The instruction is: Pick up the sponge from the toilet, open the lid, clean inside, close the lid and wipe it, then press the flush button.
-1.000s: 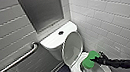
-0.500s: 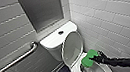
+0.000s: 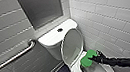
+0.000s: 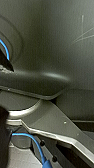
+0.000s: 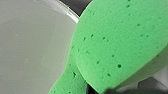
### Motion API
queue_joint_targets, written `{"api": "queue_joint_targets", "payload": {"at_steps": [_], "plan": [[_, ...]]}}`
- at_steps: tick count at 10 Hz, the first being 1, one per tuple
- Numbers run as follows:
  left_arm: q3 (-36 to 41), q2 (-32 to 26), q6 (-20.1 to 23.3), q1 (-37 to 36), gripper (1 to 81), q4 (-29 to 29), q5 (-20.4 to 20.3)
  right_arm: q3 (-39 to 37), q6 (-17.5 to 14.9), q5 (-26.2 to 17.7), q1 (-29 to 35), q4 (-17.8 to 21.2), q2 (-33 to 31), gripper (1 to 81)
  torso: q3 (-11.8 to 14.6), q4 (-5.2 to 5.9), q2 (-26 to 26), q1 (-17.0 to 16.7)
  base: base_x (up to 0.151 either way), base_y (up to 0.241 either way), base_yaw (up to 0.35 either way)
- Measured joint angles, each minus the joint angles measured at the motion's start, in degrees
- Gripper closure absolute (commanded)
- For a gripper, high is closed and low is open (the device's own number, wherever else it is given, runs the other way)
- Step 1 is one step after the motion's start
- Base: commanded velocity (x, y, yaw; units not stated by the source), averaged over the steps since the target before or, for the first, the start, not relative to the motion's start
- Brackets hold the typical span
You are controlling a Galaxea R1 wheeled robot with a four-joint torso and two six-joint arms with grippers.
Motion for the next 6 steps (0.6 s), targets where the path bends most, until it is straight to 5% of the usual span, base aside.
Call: {"api": "queue_joint_targets", "payload": {"at_steps": [6], "plan": [[0.0,0.3,0.0,0.8,1.0,0.0,-0.2,-12.0,5.0,0.0,1.0,0.0,5.4,81.1,-0.2,0.00,-0.3,0.2,0.000,0.000,0.000]]}}
